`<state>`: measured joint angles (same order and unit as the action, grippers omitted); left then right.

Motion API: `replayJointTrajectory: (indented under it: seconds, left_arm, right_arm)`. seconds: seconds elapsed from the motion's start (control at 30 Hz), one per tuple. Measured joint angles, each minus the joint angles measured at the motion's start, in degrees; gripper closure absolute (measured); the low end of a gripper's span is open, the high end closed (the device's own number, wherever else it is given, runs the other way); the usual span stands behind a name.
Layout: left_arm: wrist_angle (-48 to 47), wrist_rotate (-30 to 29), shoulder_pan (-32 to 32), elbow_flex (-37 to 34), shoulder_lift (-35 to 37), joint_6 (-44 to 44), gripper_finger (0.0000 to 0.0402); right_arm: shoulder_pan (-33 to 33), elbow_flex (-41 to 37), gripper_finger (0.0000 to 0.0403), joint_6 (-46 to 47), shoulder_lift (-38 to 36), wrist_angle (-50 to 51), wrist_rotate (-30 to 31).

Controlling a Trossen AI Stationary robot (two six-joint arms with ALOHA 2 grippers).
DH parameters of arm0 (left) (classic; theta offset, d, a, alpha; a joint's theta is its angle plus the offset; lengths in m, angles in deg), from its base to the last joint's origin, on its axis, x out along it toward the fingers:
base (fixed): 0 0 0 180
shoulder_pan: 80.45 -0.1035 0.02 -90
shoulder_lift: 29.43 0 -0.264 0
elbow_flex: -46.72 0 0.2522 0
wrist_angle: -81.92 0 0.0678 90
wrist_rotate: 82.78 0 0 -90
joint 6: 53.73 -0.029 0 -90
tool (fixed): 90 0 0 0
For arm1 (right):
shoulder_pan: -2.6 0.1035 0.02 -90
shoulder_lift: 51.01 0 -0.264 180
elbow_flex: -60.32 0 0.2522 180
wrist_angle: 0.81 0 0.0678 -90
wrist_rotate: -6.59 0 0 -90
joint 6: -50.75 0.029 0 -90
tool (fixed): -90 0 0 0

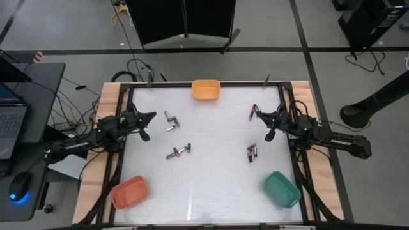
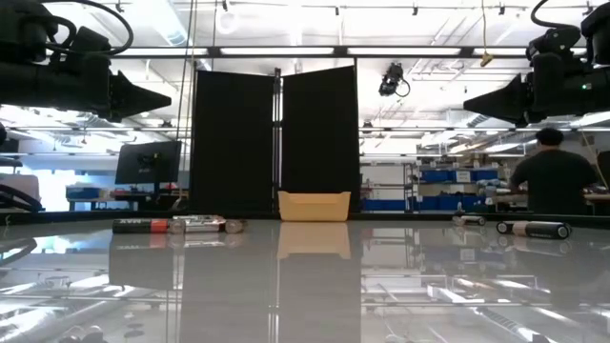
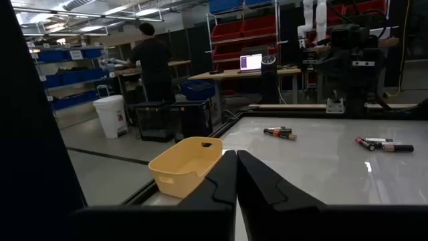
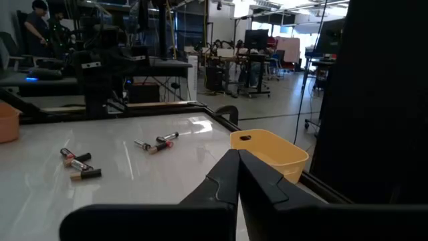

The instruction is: Sort batteries

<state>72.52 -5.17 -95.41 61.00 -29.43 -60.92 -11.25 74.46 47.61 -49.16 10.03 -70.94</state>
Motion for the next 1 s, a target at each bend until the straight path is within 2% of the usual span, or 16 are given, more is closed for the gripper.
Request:
replayJointTrajectory:
  seconds: [0.37,0.7,0.83,1.0]
  left_arm:
    - [0.5,0.0,0.0,0.0,0.0,0.0,0.0385]
    - [2.3,0.0,0.0,0.0,0.0,0.0,0.0385]
    - [1.9,0.0,0.0,0.0,0.0,-0.1,0.0385]
    - [3.4,-0.2,0.0,0.0,0.0,0.2,0.0385]
  right_arm:
    - [0.0,0.0,0.0383,0.0,0.0,-0.5,0.0]
    - [-0.5,0.0,0.0383,-0.3,0.0,-7.6,0.0]
    - [-1.3,0.0,0.0386,2.3,0.0,-8.9,-0.9]
    - [-1.2,0.0,0.0395,3.1,3.1,-8.6,-2.1]
